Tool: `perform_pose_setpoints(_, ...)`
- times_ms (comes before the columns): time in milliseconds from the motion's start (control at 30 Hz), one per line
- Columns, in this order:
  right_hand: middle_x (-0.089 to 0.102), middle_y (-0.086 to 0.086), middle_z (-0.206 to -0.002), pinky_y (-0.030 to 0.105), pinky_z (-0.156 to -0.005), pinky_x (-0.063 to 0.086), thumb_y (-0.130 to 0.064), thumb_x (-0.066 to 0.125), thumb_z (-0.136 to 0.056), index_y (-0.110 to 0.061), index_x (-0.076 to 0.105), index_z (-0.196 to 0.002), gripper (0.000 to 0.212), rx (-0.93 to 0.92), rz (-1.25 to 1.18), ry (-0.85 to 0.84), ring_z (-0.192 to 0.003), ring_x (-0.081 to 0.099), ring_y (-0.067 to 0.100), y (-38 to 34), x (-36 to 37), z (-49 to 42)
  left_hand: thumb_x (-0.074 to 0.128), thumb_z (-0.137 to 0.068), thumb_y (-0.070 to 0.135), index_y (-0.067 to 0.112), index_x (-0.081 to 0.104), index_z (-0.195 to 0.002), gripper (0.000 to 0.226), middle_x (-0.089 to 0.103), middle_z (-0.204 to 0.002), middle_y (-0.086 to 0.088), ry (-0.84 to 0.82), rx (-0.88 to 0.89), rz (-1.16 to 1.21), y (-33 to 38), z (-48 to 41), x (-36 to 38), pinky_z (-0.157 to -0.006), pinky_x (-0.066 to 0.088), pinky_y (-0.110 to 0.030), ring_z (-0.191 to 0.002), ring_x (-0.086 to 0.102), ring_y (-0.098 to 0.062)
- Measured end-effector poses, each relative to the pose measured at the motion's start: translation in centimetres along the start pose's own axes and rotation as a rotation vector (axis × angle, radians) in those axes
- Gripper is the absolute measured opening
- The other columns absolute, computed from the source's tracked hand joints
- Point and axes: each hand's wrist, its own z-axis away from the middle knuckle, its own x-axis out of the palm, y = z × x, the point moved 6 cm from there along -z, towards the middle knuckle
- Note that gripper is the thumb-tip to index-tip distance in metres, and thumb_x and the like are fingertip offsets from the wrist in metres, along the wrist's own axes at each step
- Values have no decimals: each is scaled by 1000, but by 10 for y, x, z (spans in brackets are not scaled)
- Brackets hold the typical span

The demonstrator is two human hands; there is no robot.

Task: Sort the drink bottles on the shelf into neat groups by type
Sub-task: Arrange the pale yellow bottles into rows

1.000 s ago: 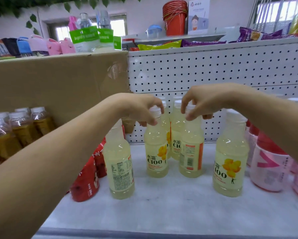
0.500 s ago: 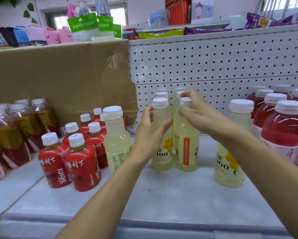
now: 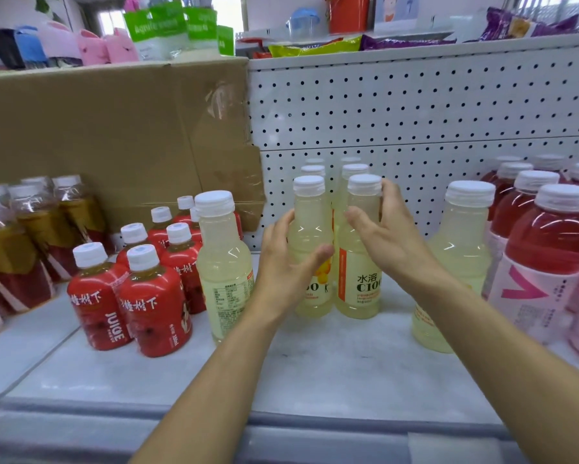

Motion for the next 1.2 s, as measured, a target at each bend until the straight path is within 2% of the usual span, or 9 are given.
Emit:
perform_pose_setpoints(367, 57, -19, -106, 24, -85, 48, -23, 60, -97, -21, 39, -131, 40, -50, -83, 73, -99, 58, -4, 8, 6, 3, 58, -97, 44, 24, 20, -157, 74, 35, -150, -3, 0, 41, -105, -1, -1, 4, -118, 30, -39, -140, 32, -11)
perform_pose_setpoints(600, 47, 1, -143, 39, -112, 35, -18, 58, -96, -21, 24, -150, 64, -41, 37, 41, -131, 45, 19, 10, 9, 10, 56, -100, 25, 17, 6, -159, 77, 27, -156, -9, 9, 32, -258, 12, 9, 6, -118, 23, -30, -146, 25, -19)
perform_pose_setpoints(700, 27, 8, -155, 15, -109, 14, 2, 58, -89, -15, 6, -156, 87, -203, 242, 77, -141, 25, 21, -3, 6, 31, 62, -96, 17, 13, 17, -158, 76, 26, -158, -7, 52, 98, -343, 30, 35, 2, -121, 23, -37, -147, 23, -17)
perform_pose_setpoints(767, 29, 12, -152, 8, -108, 11, 11, 57, -84, -8, 13, -155, 85, -391, 315, 153, -137, 29, 26, -16, -4, 51, 65, -93, 10, 9, 37, -149, 63, 40, -150, -9, 169, 306, -362, 49, 61, -11, -118, 30, -36, -141, 35, -18)
perform_pose_setpoints(867, 35, 9, -146, 29, -117, 21, 9, 63, -77, -4, 30, -147, 79, -645, 373, 370, -134, 34, 29, -29, -38, 78, 66, -85, 4, 6, 52, -136, 53, 51, -136, -12, 472, 544, -542, 61, 95, -46, -114, 29, -28, -129, 42, -21)
perform_pose_setpoints(1000, 32, 13, -148, 38, -118, 22, -6, 70, -79, -2, 26, -148, 82, -378, 230, 517, -137, 28, 20, 2, -76, 87, 70, -83, 12, 18, 32, -146, 73, 40, -138, -2, 529, 27, -309, 19, 83, -82, -111, 37, -43, -128, 41, -19)
perform_pose_setpoints(1067, 25, 7, -154, 17, -116, 19, -11, 72, -83, -9, 15, -154, 91, -116, 81, 361, -135, 24, 4, 22, -72, 88, 70, -83, 9, 28, 27, -148, 80, 50, -125, 7, 383, -184, -52, 4, 77, -76, -101, 47, -42, -112, 54, -11)
perform_pose_setpoints(1133, 25, -3, -153, -8, -92, 20, -10, 73, -85, -16, 9, -155, 95, 53, 16, 237, -116, 30, -16, 37, -67, 91, 66, -86, 1, 30, 28, -149, 79, 57, -116, 9, 291, -266, 62, -4, 75, -69, -87, 51, -33, -99, 57, -2)
perform_pose_setpoints(1200, 41, -16, -130, -1, -78, 31, -10, 74, -84, -22, 13, -153, 92, 132, -15, 188, -88, 47, -17, 51, -68, 90, 63, -86, -5, 30, 28, -150, 81, 59, -119, 7, 207, -273, 66, -6, 77, -63, -80, 49, -25, -100, 57, 0)
